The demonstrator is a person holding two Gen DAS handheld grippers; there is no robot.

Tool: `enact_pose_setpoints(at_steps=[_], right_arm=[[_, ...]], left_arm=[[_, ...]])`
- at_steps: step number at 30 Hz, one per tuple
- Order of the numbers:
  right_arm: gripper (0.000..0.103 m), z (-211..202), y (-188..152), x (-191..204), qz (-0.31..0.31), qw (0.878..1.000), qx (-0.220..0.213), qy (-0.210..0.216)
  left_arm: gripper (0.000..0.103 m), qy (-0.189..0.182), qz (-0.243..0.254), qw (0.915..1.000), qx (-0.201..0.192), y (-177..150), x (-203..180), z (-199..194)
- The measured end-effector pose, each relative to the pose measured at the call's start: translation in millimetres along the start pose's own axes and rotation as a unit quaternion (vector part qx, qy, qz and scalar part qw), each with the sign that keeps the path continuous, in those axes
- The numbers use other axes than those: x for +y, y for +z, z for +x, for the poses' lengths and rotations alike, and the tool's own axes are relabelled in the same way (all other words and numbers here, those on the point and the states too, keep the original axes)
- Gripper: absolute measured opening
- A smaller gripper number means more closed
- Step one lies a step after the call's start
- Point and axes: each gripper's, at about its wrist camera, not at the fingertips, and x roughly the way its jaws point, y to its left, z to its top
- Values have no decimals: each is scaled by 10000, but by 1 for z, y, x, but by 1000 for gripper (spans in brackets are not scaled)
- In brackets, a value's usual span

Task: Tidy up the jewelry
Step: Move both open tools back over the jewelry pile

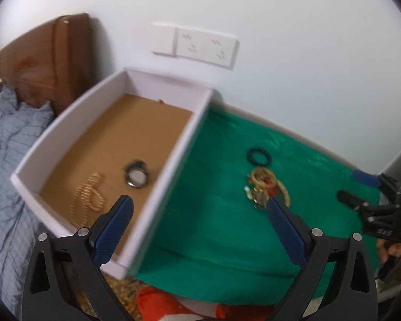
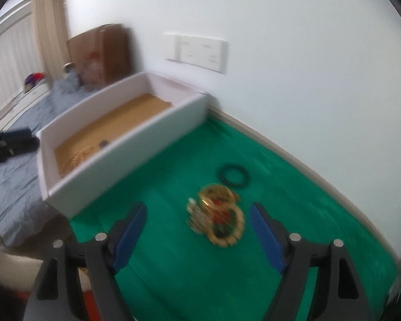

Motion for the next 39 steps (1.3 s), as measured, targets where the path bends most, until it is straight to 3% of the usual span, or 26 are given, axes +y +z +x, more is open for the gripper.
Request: enact_pose_setpoints(at_steps=[6, 14, 22, 28, 34, 39], right_arm=[[81, -16, -31, -35, 823, 9958, -58, -391], [81, -32, -40, -37, 945, 9924, -195, -762], [81, -32, -46, -35, 952, 9913, -94, -900], [81, -29, -48, -39, 993, 9908, 9, -918], [81, -29, -53, -50, 1217, 9884, 25, -907], [81, -21, -58, -64, 1557, 9837, 152, -889]], left_arm=[[100, -185, 459, 9985, -216, -3, -35, 7], [100, -258, 908, 9949, -345, -5, -58, 15], [100, -464, 879, 9949, -153, -4, -65, 31], [100, -645, 1086, 9906, 529, -3, -73, 49], [100, -410, 1403, 9874, 606, -6, -79, 52], [100, -546, 1262, 9871, 815, -5, -70, 58]])
